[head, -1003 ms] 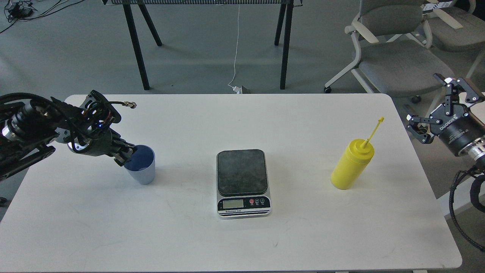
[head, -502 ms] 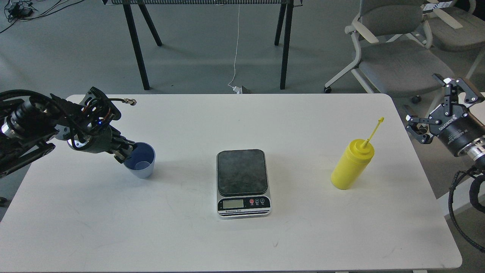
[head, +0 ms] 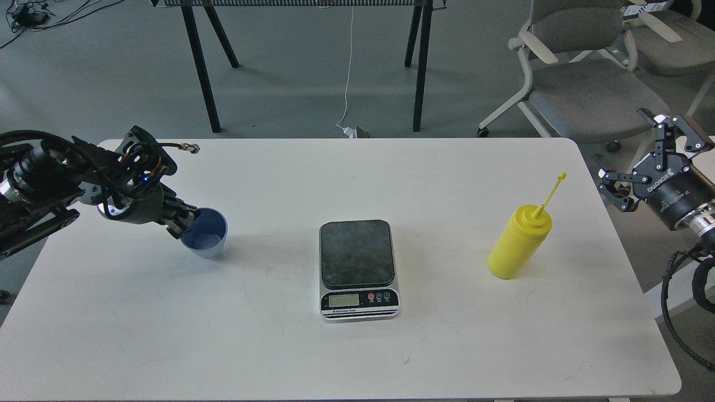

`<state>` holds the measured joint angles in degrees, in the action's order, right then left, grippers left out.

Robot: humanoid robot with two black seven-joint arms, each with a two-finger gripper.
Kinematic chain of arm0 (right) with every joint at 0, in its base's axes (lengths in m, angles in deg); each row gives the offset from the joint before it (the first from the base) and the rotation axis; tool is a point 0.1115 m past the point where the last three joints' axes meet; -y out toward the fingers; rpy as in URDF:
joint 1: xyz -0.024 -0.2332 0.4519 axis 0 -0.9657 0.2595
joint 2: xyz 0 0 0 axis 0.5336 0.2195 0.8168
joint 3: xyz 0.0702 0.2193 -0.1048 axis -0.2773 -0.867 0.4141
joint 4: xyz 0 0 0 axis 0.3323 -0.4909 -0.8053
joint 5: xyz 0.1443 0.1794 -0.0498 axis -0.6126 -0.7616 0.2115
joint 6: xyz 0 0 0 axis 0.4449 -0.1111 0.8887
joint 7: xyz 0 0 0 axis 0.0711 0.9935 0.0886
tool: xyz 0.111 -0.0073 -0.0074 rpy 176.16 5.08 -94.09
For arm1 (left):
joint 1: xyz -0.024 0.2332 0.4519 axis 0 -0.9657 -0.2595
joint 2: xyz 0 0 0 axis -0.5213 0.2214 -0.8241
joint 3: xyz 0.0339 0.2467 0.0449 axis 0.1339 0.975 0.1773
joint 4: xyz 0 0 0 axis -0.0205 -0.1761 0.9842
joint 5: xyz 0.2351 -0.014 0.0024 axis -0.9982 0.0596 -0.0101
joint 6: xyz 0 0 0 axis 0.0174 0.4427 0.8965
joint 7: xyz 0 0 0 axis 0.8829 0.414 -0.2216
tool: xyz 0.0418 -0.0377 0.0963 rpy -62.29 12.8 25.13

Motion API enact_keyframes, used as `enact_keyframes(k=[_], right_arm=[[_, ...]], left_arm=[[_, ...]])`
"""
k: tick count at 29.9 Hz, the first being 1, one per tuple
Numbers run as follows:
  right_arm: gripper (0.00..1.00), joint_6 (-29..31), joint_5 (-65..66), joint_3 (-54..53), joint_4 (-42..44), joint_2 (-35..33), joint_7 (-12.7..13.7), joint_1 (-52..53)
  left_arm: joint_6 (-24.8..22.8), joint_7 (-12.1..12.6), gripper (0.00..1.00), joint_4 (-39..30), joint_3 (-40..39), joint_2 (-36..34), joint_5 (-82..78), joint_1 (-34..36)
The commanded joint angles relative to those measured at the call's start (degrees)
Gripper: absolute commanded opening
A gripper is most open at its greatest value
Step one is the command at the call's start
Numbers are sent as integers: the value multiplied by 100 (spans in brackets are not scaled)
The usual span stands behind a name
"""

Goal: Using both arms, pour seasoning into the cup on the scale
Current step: 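Close the left gripper around the light blue cup rim, then lift the cup with the left gripper and carry it over the scale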

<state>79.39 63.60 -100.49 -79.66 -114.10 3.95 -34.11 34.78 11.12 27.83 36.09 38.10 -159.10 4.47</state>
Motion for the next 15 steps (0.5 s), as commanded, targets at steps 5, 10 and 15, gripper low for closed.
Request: enact_keyframes(k=[5,10,15], right_arm=[[99,0,0,11,0,0,-2,0],[99,0,0,28,0,9,-2,0],[99,0,0,28,0,26,-2,0]], left_arm=[[-17,0,0,-18,-1,-2,0,260],[-175,0,0,-70,-9,60,-9,558],[-409,0,0,-272,-18,208,-17,813]])
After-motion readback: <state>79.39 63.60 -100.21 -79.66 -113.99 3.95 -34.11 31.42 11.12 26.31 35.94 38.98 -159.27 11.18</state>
